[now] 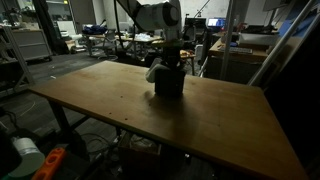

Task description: Put the towel in the black holder

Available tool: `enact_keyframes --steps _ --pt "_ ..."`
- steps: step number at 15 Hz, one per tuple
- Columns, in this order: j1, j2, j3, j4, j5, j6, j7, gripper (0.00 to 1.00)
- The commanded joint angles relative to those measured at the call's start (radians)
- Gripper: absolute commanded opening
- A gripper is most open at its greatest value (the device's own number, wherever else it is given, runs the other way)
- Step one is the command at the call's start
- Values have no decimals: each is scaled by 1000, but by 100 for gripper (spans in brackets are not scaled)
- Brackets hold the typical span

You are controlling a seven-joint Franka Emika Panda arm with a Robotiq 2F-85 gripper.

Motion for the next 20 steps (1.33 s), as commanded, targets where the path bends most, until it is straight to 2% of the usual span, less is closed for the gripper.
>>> enact_keyframes --steps 1,4,6,12,14,17,18,20 --pt "-11 70 -1 70 28 13 -5 3" --pt "-18 92 -5 86 32 17 0 3" --pt "-22 86 -6 84 41 20 5 32" --pt "-26 4 -11 49 53 10 4 69" --pt "-26 -23 -12 50 49 7 3 74" --pt "-24 -61 -15 63 43 -2 -1 95" --pt "-23 -72 -15 68 42 -7 -2 100" --pt "-20 -98 -13 70 40 -15 -7 100"
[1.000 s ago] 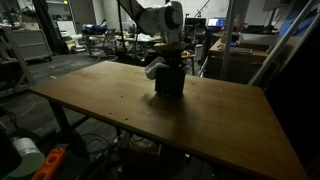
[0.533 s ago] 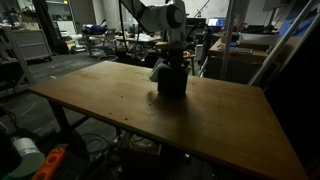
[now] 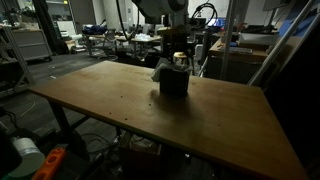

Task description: Put the towel in the black holder

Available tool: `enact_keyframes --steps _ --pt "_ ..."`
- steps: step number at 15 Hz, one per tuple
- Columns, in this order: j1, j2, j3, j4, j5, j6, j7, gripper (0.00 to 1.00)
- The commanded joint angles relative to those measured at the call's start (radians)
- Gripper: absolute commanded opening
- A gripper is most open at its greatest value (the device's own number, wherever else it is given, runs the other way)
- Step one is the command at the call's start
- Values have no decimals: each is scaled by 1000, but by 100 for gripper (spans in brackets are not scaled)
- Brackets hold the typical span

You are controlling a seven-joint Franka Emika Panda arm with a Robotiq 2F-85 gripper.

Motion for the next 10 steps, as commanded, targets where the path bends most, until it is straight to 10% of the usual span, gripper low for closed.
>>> enact_keyframes --steps 1,10 --pt "11 -60 0 0 2 -25 -19 100" --pt "32 -169 98 -87 68 -125 -210 100"
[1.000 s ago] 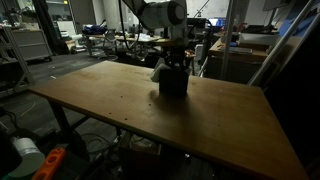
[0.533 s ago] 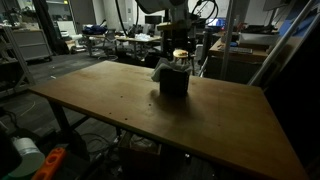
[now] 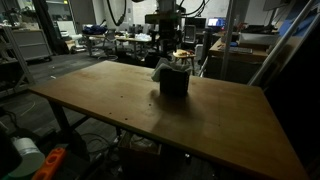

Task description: Put the towel in the black holder

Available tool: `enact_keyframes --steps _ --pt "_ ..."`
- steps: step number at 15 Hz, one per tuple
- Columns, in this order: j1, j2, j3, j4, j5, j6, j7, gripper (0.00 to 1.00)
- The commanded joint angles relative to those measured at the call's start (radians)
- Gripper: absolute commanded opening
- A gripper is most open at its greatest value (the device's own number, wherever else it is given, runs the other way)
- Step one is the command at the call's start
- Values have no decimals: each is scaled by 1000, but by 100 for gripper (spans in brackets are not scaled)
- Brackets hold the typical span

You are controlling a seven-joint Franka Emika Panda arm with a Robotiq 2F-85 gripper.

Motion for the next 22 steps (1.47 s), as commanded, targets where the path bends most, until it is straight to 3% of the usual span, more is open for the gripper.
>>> enact_keyframes --steps 1,5,10,22 --pt "10 -75 24 -69 44 -55 -82 100" --pt "20 -109 41 -128 64 -87 -131 100" --pt "41 -131 46 -226 56 -36 -147 100" --pt "127 -155 15 -388 -144 306 20 100"
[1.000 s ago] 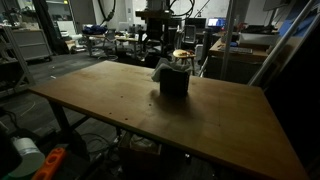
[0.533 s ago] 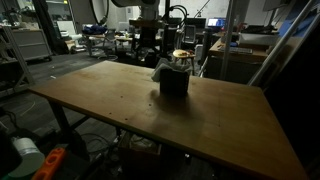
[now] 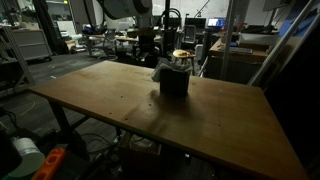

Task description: Put the towel in the black holder

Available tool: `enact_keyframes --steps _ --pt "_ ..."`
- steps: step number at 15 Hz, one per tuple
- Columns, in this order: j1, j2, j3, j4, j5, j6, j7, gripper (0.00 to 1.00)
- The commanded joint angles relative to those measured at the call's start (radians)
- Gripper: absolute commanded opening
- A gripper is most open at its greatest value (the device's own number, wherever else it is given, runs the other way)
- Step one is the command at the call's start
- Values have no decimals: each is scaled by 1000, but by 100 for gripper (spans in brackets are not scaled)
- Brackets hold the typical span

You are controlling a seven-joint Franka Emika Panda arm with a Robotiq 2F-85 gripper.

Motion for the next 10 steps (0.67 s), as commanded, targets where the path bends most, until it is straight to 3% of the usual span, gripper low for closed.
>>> enact_keyframes --steps 1,6,10 --pt "38 -56 -15 -56 -65 93 50 100" --pt "54 -52 7 -40 -82 95 -26 100" --pt "47 -28 20 -13 -84 52 -167 100"
